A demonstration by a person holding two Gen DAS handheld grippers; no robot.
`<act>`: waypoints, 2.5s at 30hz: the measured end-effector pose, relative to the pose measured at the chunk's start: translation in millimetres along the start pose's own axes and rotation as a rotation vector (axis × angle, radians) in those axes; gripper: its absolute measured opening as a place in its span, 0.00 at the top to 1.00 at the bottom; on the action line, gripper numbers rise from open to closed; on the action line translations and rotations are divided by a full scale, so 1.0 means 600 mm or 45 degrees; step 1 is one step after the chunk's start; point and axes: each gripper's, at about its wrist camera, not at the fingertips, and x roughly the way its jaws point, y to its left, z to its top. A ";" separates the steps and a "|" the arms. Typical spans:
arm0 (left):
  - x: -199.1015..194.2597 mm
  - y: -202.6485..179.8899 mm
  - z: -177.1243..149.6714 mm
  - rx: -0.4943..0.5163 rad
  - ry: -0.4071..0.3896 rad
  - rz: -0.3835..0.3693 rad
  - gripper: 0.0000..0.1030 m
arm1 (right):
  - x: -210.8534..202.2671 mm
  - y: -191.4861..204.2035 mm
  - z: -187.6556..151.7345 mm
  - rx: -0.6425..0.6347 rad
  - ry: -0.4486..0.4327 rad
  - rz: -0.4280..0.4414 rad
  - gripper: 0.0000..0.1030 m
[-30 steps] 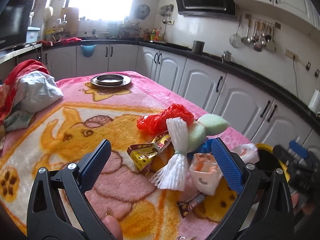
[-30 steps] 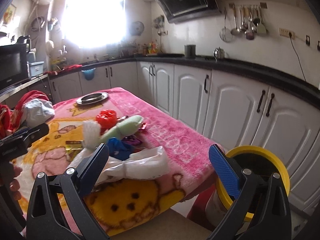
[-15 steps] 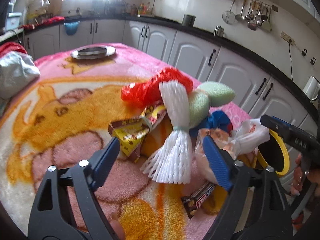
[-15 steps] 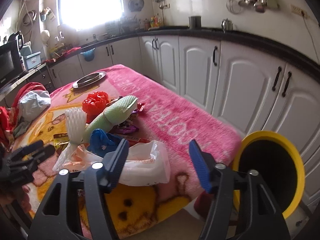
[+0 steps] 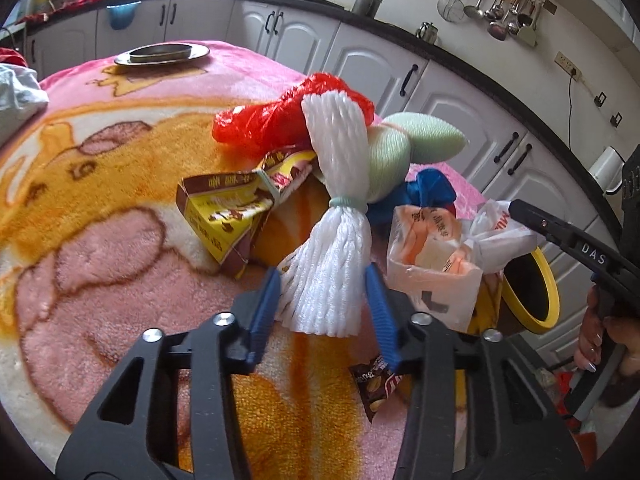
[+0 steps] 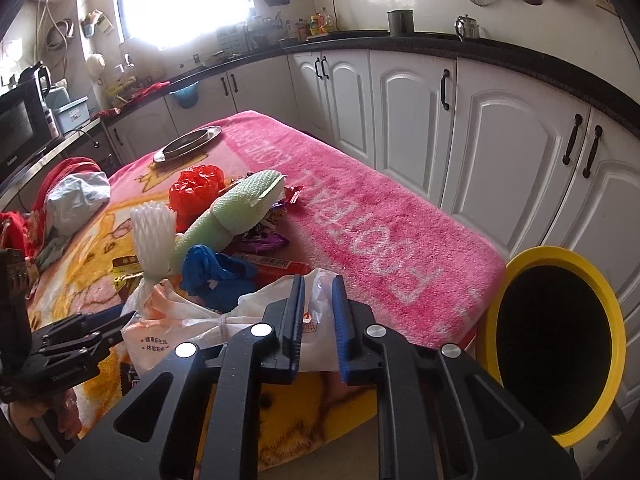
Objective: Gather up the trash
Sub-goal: 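Grasp the white foam fruit net with the left gripper while the right gripper grasps the white plastic bag, then carry the foam net in the left gripper over the yellow-rimmed bin while the right carries the bag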
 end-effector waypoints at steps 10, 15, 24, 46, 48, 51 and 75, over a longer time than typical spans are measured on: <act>-0.032 -0.006 0.003 0.016 -0.080 -0.006 0.95 | -0.029 0.002 0.001 -0.005 -0.080 0.017 0.94; -0.068 -0.022 0.021 0.057 -0.170 0.014 0.95 | -0.058 0.000 0.014 0.001 -0.165 0.027 0.95; -0.102 -0.076 0.055 0.136 -0.263 -0.015 0.95 | -0.114 -0.018 0.036 0.019 -0.298 0.001 0.95; -0.031 -0.267 0.086 0.371 -0.227 -0.199 0.96 | -0.212 -0.193 0.029 0.189 -0.439 -0.276 0.95; -0.022 -0.287 0.087 0.387 -0.222 -0.216 0.96 | -0.218 -0.214 0.024 0.216 -0.445 -0.309 0.95; -0.006 -0.319 0.087 0.421 -0.210 -0.247 0.96 | -0.227 -0.242 0.017 0.233 -0.454 -0.378 0.95; 0.206 -0.542 0.026 0.628 0.097 -0.431 0.95 | -0.204 -0.433 -0.096 0.353 -0.317 -0.849 0.95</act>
